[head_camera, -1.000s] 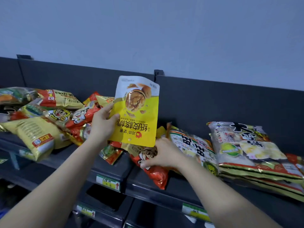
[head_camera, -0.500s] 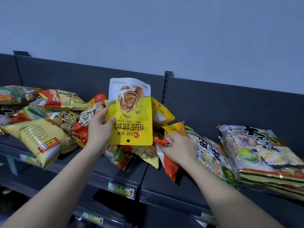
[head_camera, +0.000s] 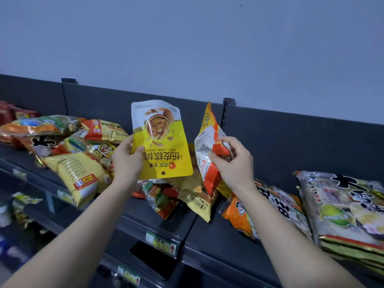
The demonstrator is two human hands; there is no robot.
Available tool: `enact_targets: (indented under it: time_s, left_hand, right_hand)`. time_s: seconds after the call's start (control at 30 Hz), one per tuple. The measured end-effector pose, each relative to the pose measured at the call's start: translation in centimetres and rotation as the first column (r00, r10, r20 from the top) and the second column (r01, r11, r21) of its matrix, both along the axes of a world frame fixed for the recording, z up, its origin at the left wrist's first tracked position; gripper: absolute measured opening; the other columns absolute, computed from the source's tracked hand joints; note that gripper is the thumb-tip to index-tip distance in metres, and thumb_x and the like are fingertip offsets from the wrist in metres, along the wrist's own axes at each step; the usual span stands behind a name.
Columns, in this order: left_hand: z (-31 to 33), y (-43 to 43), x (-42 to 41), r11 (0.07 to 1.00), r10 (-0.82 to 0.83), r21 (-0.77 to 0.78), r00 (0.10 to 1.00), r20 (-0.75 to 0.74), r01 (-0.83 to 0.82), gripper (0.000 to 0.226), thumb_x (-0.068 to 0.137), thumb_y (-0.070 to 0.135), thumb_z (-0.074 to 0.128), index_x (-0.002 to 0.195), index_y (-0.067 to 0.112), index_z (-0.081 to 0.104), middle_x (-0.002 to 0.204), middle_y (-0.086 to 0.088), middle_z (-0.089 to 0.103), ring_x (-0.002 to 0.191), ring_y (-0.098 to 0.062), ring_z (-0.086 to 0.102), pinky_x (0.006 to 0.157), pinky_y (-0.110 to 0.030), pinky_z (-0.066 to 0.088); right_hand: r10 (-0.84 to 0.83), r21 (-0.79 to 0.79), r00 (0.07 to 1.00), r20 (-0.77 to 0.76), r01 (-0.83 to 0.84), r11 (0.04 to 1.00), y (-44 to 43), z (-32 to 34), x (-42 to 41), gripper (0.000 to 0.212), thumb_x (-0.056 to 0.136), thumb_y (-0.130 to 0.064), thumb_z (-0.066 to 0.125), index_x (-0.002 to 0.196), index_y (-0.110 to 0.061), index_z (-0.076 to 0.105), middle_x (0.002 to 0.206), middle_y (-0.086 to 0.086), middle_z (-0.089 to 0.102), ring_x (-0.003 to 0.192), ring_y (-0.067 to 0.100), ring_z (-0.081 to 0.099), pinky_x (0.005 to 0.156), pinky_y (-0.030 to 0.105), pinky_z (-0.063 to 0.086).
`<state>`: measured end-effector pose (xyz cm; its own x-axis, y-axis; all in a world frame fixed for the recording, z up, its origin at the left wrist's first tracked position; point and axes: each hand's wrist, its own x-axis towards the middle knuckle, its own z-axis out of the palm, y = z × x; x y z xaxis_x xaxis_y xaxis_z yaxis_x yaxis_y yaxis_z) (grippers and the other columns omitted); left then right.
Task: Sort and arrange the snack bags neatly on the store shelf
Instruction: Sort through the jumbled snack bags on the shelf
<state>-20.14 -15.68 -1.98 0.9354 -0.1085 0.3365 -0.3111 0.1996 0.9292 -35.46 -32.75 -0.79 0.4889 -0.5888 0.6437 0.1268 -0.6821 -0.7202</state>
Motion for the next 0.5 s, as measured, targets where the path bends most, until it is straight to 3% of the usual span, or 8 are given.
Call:
enact_targets:
  time_s: [0.13,0.27,0.4,0.5]
  left_hand:
    - [0.2,1.4,1.0,1.000,0.012,0.017,1.000,0.022,-0.013,0.035,0.097,0.004,0.049,0.129,0.016,0.057,0.108,0.004,0.068,0.092,-0.016,0.066,0.073,-0.033,0.056]
    - [0.9,3.0,3.3,0.999,0.048,0.008,0.999,0.024,-0.049,0.038,0.098,0.005,0.049,0.134,0.017,0.054,0.114,0.000,0.067,0.088,-0.017,0.067,0.068,-0.034,0.057]
    - [1.4,4.8,7.2,0.995,0.090,0.027,0.995,0.039,-0.092,0.036,0.096,0.004,0.051,0.130,0.014,0.056,0.116,-0.001,0.067,0.091,-0.016,0.067,0.070,-0.032,0.058]
    - [2.0,6.5,11.1,0.993,0.115,0.038,0.993,0.032,-0.116,0.035,0.095,0.006,0.053,0.129,0.014,0.057,0.118,-0.004,0.065,0.096,-0.023,0.066,0.077,-0.043,0.058]
  right_hand:
    - [0.055,-0.077,0.998,0.026,-0.052,0.996,1.2,0.1,2.5,0.030,0.076,-0.020,0.077,0.102,-0.030,0.065,0.083,-0.009,0.068,0.077,0.015,0.064,0.070,0.040,0.054]
    - [0.080,-0.161,0.997,0.021,-0.076,0.984,2.8,0.5,5.9,0.032,0.075,-0.026,0.070,0.106,-0.032,0.065,0.089,-0.003,0.069,0.086,0.023,0.063,0.071,0.040,0.053]
    - [0.101,-0.251,0.993,-0.055,-0.112,0.961,4.9,1.6,9.8,0.039,0.078,-0.012,0.072,0.113,-0.026,0.065,0.092,-0.003,0.063,0.092,0.021,0.057,0.069,0.030,0.043]
    - [0.100,-0.336,0.992,-0.076,-0.120,0.934,6.8,2.6,13.7,0.040,0.077,-0.011,0.074,0.114,-0.023,0.066,0.090,-0.013,0.055,0.094,0.018,0.056,0.070,0.027,0.038]
